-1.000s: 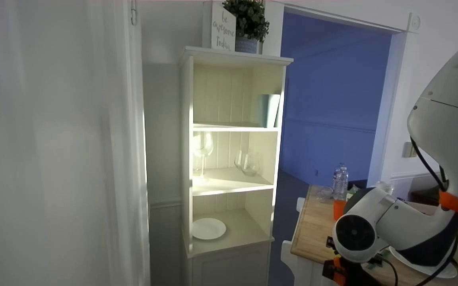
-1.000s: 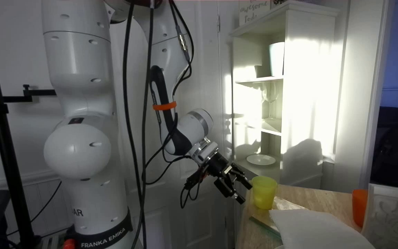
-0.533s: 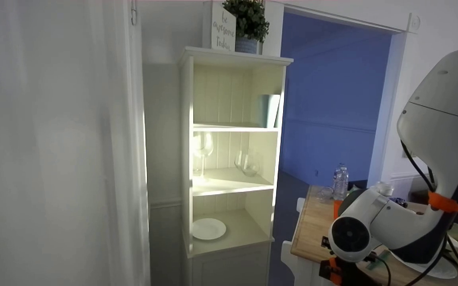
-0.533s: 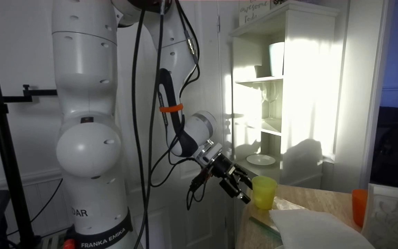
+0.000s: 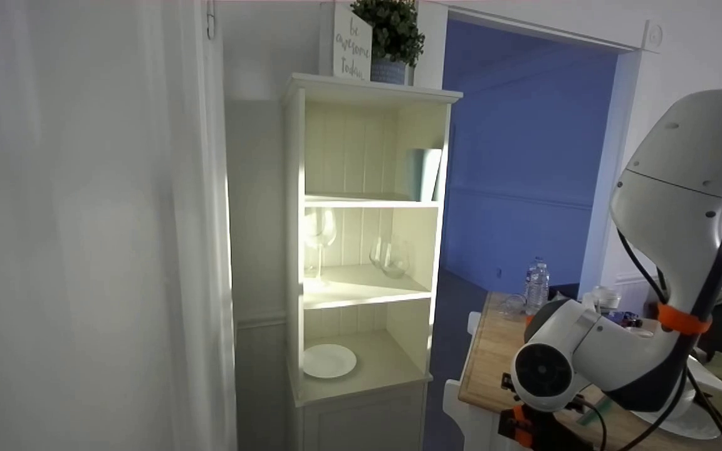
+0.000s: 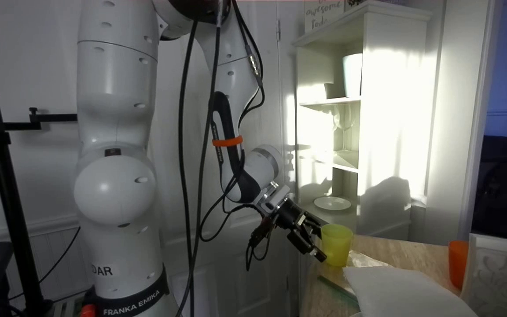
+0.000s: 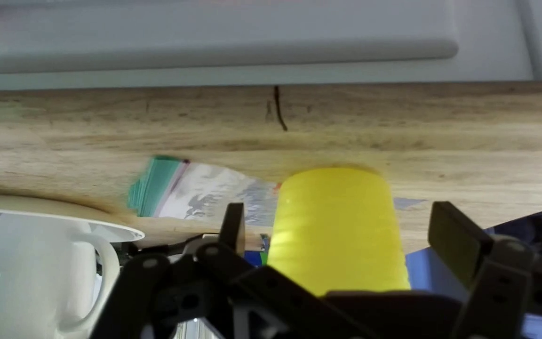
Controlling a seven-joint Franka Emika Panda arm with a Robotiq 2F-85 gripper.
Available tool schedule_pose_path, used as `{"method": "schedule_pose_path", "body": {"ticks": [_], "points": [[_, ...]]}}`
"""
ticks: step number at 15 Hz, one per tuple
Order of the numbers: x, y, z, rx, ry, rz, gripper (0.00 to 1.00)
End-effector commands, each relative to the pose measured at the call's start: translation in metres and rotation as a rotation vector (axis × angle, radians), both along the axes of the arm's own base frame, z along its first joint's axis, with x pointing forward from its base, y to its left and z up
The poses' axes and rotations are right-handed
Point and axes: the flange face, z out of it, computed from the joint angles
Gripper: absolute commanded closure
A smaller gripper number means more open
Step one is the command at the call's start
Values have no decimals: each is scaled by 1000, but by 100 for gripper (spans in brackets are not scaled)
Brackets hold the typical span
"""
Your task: Put the yellow cup on top of the cabinet on the left
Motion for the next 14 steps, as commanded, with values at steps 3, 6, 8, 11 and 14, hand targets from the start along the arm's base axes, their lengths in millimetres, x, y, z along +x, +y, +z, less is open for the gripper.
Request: {"method": "schedule_pose_path", "body": {"ticks": [3,6,8,11,14], "points": [[14,-2,-16,-7,-16,27,0],[20,-3,-19,-14,-19,34,0],[25,-3,-17,-26,-31,44,26],[30,-4,-15,-41,-43,46,48],[29,-4,-13,-49,-49,44,58]]}}
